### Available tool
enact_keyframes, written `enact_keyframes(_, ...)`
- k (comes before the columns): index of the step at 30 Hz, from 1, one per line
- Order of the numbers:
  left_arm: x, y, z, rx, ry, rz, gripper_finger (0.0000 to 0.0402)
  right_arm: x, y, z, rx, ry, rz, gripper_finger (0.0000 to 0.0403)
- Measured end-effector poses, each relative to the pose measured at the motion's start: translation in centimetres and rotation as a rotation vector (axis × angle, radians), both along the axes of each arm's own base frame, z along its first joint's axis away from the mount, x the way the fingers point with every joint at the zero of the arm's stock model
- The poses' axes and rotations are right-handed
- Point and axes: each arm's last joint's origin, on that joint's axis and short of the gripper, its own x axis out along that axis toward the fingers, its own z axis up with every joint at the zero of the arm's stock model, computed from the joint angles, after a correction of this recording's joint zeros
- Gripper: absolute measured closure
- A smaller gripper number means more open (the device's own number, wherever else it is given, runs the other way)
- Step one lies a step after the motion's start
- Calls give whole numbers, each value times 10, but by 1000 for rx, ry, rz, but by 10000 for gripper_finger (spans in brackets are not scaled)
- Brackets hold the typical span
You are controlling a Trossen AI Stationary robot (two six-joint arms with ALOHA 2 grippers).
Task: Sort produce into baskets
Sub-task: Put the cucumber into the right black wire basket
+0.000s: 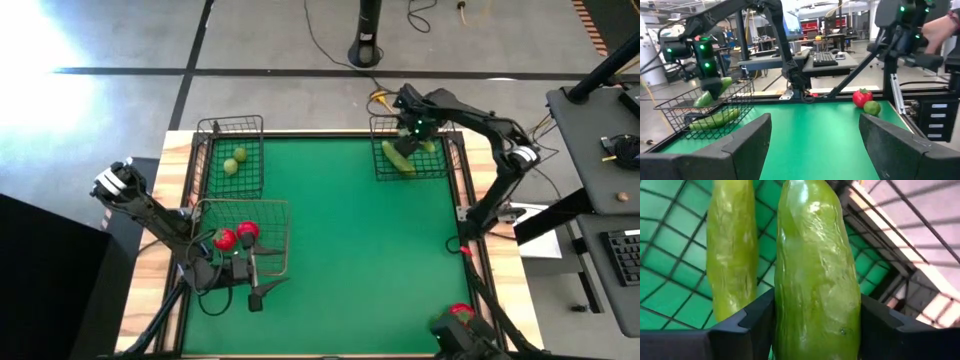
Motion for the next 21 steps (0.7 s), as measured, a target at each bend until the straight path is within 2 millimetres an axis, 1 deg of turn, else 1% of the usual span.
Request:
enact_keyframes(6, 2, 3, 0, 3, 0, 14, 119, 3, -5, -16, 57, 44, 89, 195)
enact_keyframes(8, 3, 3, 0, 4, 0, 16, 119, 5, -7, -21, 69, 56, 121, 192)
enact_keyframes(12, 3, 3, 0, 4, 1, 16, 119, 7, -9, -33, 102, 78, 125, 179)
enact_keyframes(17, 3, 3, 0, 3, 0, 16, 119, 7, -12, -41, 85, 152, 128, 148)
enact_keyframes(21, 3, 3, 0, 5, 1, 16, 119, 4, -10, -35, 52, 201, 112, 109)
